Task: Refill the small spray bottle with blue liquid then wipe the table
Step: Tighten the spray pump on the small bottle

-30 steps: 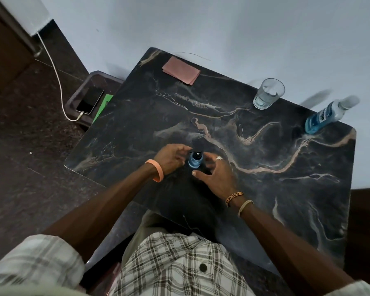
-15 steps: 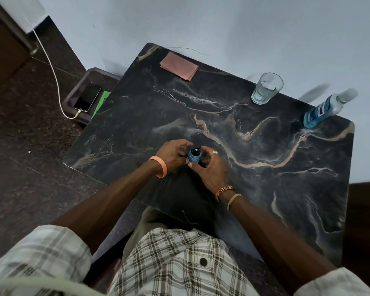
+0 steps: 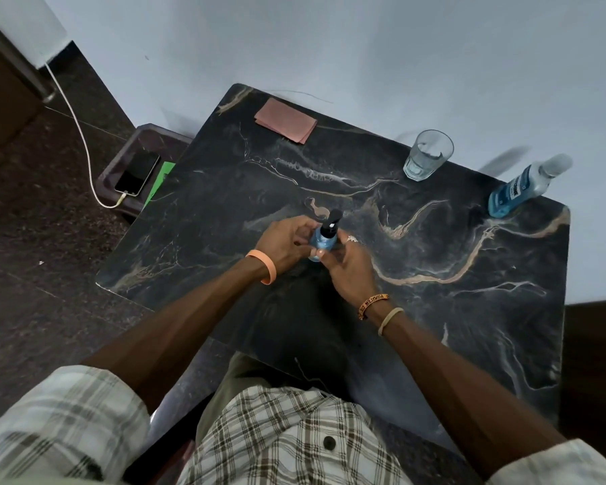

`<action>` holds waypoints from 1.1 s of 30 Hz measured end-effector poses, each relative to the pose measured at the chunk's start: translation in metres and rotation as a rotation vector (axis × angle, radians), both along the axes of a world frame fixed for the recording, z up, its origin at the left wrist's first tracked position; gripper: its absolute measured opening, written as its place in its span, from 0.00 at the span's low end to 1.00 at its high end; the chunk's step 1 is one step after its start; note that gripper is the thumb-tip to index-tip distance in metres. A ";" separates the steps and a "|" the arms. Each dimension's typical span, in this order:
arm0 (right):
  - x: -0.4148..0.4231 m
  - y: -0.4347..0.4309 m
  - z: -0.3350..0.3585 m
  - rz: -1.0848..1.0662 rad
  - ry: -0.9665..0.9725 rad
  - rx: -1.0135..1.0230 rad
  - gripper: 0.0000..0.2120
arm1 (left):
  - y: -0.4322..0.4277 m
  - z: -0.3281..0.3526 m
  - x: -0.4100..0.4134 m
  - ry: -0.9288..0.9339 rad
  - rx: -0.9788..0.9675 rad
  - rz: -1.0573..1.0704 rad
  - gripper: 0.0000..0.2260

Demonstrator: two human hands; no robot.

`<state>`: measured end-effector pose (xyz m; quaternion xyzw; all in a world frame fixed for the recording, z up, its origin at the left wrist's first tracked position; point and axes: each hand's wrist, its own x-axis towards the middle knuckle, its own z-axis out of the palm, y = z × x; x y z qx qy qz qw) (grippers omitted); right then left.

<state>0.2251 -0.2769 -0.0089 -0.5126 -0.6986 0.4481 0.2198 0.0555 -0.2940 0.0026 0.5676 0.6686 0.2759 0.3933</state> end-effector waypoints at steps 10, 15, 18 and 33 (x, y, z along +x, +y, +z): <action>-0.012 0.086 0.054 0.003 -0.102 0.111 0.18 | 0.076 0.038 -0.003 0.000 0.172 0.045 0.16; -0.017 0.120 0.067 -0.070 -0.099 0.106 0.22 | 0.113 0.045 -0.004 0.011 0.186 0.061 0.14; -0.022 0.141 0.067 -0.076 -0.139 0.091 0.23 | 0.133 0.045 -0.004 0.015 0.179 0.073 0.13; -0.038 0.234 0.043 -0.168 -0.228 0.104 0.17 | 0.234 0.042 -0.011 0.091 0.027 -0.066 0.16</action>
